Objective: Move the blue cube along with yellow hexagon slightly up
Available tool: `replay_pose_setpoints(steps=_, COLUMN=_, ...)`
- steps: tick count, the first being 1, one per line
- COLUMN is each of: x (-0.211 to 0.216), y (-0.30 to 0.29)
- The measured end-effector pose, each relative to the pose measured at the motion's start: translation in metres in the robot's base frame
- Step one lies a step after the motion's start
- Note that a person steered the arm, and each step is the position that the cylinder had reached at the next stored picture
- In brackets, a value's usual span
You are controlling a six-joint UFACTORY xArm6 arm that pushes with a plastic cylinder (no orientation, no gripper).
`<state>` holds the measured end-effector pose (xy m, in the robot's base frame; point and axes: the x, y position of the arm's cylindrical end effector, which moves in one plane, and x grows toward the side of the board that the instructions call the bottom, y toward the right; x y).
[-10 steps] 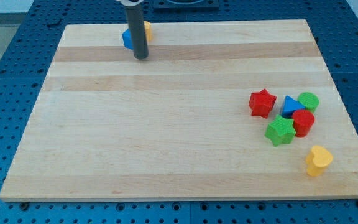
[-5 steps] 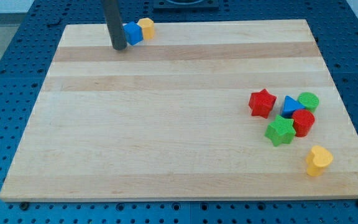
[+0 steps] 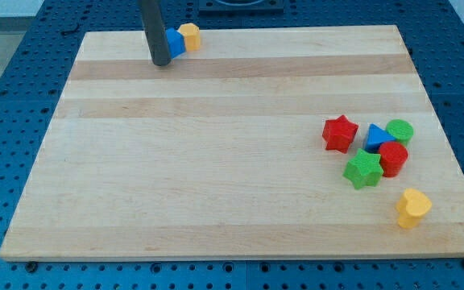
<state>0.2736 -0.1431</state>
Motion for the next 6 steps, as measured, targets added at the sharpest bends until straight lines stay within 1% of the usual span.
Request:
replay_pose_setpoints(steps=1, x=-0.004, y=0.000)
replay_pose_setpoints(steps=3, x=-0.028, y=0.000)
replay_pose_setpoints(steps=5, x=-0.031, y=-0.012)
replay_pose_setpoints(steps=6, x=-0.031, y=-0.048)
